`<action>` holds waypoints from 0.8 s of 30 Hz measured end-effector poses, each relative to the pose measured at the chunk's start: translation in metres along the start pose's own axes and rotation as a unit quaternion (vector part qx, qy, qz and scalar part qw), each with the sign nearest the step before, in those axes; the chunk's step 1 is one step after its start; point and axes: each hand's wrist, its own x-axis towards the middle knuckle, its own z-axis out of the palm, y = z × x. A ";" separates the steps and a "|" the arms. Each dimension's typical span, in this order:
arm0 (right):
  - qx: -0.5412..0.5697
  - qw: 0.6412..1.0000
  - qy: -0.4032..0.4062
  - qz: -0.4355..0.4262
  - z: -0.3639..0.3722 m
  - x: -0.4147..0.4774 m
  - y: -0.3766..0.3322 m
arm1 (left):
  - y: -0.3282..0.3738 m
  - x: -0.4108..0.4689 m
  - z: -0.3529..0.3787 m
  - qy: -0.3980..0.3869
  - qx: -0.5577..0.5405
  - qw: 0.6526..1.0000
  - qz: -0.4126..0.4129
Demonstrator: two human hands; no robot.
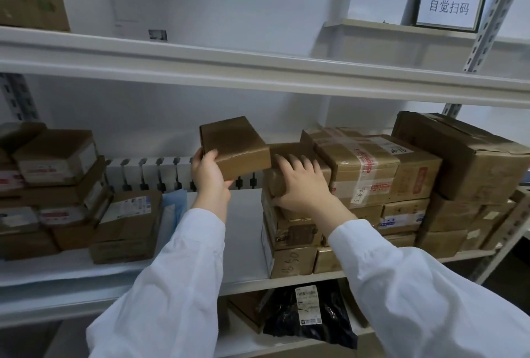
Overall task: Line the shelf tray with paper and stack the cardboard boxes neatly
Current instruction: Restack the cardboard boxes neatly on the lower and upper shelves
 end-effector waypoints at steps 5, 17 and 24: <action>-0.065 0.994 0.082 0.014 0.018 0.010 -0.004 | -0.002 0.009 -0.018 0.002 0.012 1.000 -0.009; -0.024 0.980 0.193 -0.035 0.000 0.023 -0.032 | -0.007 0.036 -0.054 0.015 0.018 1.000 -0.013; -0.010 0.971 0.201 -0.131 0.019 0.036 -0.070 | 0.008 0.055 -0.104 -0.061 -0.070 0.994 -0.062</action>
